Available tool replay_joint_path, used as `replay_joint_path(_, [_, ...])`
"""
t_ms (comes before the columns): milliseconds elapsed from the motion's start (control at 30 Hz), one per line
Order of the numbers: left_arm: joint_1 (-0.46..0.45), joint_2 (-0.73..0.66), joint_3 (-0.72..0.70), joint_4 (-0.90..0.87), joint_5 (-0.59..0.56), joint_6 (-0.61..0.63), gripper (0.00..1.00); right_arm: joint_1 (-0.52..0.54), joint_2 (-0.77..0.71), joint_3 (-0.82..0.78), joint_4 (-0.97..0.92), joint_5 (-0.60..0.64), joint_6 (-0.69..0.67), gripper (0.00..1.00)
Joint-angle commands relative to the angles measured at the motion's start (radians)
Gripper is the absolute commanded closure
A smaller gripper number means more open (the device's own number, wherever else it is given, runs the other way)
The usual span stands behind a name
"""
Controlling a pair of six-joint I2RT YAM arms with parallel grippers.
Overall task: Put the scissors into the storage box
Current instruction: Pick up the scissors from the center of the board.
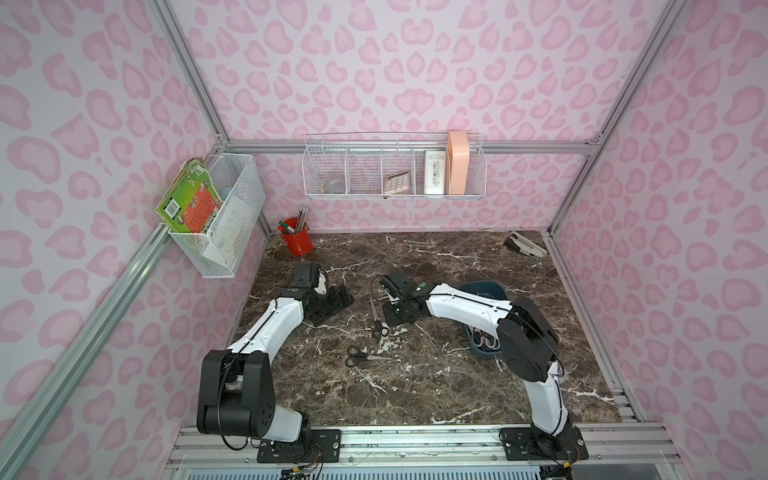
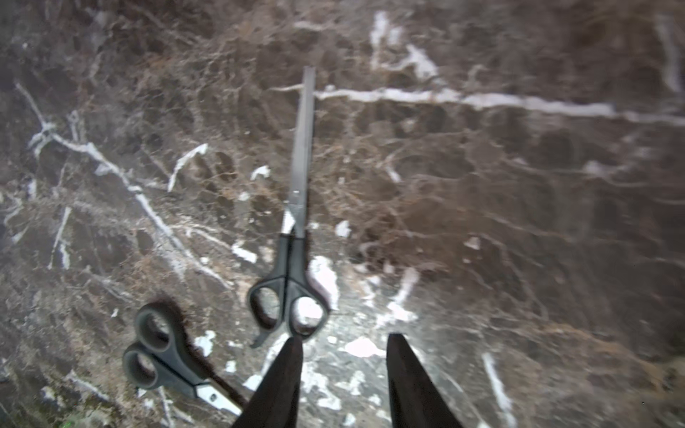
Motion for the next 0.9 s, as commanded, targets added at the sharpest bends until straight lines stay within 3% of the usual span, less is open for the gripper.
replay_joint_path(0, [0.047, -0.017, -0.002, -0.048, -0.019, 0.049, 0.07, 0.037, 0.054, 0.066, -0.092, -0.012, 0.006, 0.57])
replay_joint_path(333, [0.074, -0.026, -0.037, -0.022, 0.009, 0.049, 0.07, 0.079, 0.212, 0.266, -0.218, 0.052, 0.069, 0.65])
replay_joint_path(500, [0.076, -0.029, -0.042, -0.015, 0.015, 0.047, 0.07, 0.082, 0.237, 0.286, -0.239, 0.048, 0.072, 0.7])
replay_joint_path(867, [0.075, -0.035, -0.048, -0.01, 0.016, 0.045, 0.07, 0.088, 0.26, 0.288, -0.261, 0.06, 0.074, 0.71])
